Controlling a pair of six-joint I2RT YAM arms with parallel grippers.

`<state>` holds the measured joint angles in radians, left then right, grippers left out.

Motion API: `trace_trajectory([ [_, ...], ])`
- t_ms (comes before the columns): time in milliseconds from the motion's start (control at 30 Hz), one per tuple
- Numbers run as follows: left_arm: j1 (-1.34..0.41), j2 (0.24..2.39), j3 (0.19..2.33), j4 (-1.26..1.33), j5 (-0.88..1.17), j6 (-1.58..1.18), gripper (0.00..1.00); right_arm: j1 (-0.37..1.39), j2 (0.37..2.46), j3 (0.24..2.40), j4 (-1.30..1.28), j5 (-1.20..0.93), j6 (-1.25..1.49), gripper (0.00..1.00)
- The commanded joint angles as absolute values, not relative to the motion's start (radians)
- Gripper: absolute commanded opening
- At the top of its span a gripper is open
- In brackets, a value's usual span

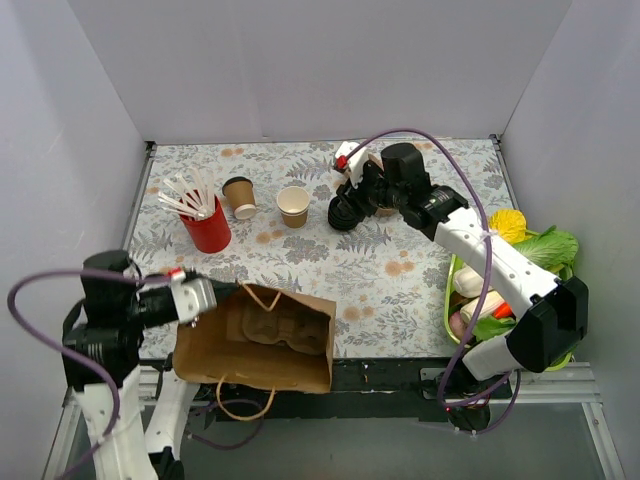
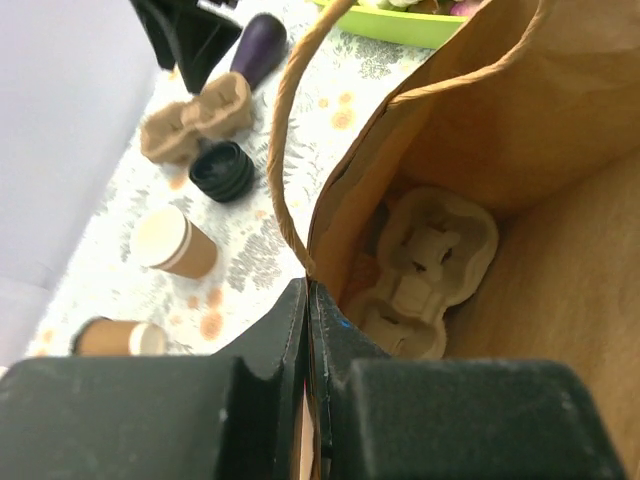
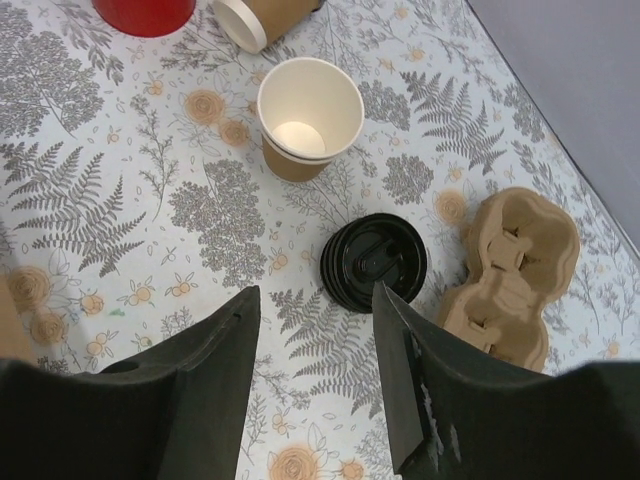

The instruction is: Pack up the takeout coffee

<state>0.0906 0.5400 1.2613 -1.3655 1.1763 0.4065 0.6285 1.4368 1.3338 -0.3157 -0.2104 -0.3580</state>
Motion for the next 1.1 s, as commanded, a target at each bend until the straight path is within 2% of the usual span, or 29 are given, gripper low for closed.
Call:
trace_trajectory([
  [0,0.098,0.727,1.342,-1.382,1.111,0.189,0.0,0.621,1.483,1.44,-0.354,-0.343,-0.472,0.57],
  [233,0.094,0.822,1.353,-1.382,1.013,0.117,0.0,0.597,1.64,1.563,-0.423,-0.46,-0.52,0.55],
  [400,0.094,0.822,1.331,-1.382,0.931,0.12,0.0,0.581,1.742,1.666,-0.463,-0.446,-0.535,0.55],
  [600,0.094,0.784,1.345,-1.384,0.751,0.138,0.0,0.555,1.763,1.671,-0.439,-0.477,-0.517,0.54],
  [767,0.092,0.802,1.373,-1.382,0.768,0.129,0.02,0.534,1.759,1.712,-0.443,-0.595,-0.448,0.55],
  [833,0.092,0.816,1.374,-1.379,0.808,0.115,0.27,0.514,1.743,1.752,-0.436,-0.74,-0.404,0.56],
  [900,0.092,0.842,1.373,-1.376,0.83,0.106,0.59,0.511,1.717,1.802,-0.422,-0.826,-0.344,0.58],
  [1067,0.092,0.896,1.436,-1.223,0.874,-0.132,0.71,0.523,1.669,1.813,-0.218,-1.015,-0.143,0.7],
])
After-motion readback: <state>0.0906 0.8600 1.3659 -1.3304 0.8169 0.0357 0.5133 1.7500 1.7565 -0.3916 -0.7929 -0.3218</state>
